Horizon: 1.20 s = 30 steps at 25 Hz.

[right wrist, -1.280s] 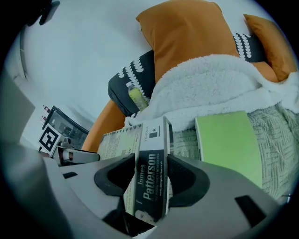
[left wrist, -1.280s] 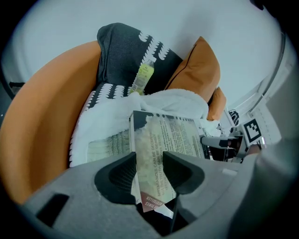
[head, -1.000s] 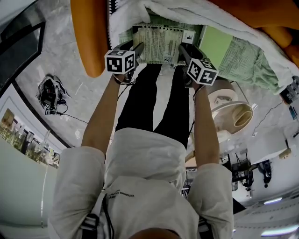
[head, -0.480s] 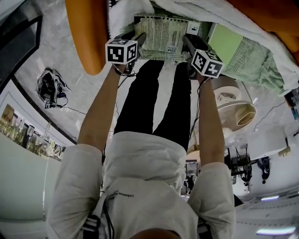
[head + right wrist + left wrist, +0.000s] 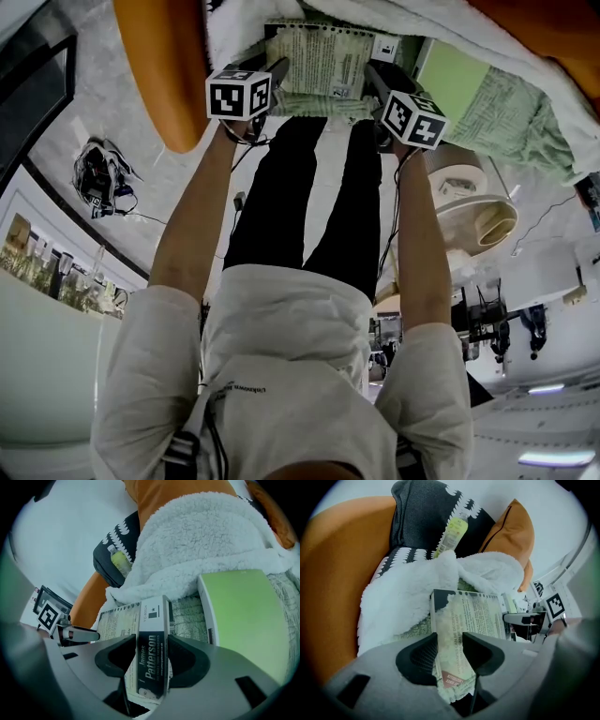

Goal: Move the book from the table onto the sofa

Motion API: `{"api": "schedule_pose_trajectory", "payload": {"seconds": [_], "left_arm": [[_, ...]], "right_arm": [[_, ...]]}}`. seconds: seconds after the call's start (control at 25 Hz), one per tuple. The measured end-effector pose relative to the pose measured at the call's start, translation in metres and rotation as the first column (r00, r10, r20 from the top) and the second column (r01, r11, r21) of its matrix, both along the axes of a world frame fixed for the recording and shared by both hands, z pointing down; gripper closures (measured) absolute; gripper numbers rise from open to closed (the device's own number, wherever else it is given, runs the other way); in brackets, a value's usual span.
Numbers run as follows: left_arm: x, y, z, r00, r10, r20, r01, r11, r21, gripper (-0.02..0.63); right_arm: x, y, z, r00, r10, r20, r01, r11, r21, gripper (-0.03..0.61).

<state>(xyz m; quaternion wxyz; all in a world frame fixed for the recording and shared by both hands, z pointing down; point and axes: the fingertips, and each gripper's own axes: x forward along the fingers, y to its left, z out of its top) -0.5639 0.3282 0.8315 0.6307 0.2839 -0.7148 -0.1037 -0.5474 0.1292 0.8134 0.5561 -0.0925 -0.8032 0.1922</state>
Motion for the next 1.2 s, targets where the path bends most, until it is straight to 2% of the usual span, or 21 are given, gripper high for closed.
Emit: {"api": "schedule_pose_trajectory", "payload": {"seconds": [0.4,0.68,0.88,1.2], "left_arm": [[0.002,-0.001,0.009,1.0,0.006,-0.007,-0.006,0.999,-0.039,0.436],[0.0,-0.003,0.012,0.999,0.022,-0.042,-0.022,1.0,-0.012,0.428],[0.0,-0.003,0.012,0.998,-0.012,-0.056,0.013,1.0,0.006,0.427],[0.0,-0.003,0.011,0.998,0.042,-0.038,-0.042,0.999,0.002,0.425]], "right_arm": [[0.002,0.0,0.009,1.0,-0.005,-0.03,0.005,1.0,0.009,0.367],[0.004,-0.001,0.013,0.999,-0.026,-0.043,0.026,1.0,0.006,0.367],[0.002,-0.001,0.014,0.999,-0.007,-0.037,0.008,1.0,0.023,0.367],[0.004,0.0,0.014,0.999,-0.01,-0.047,0.011,1.0,0.021,0.367]]}}
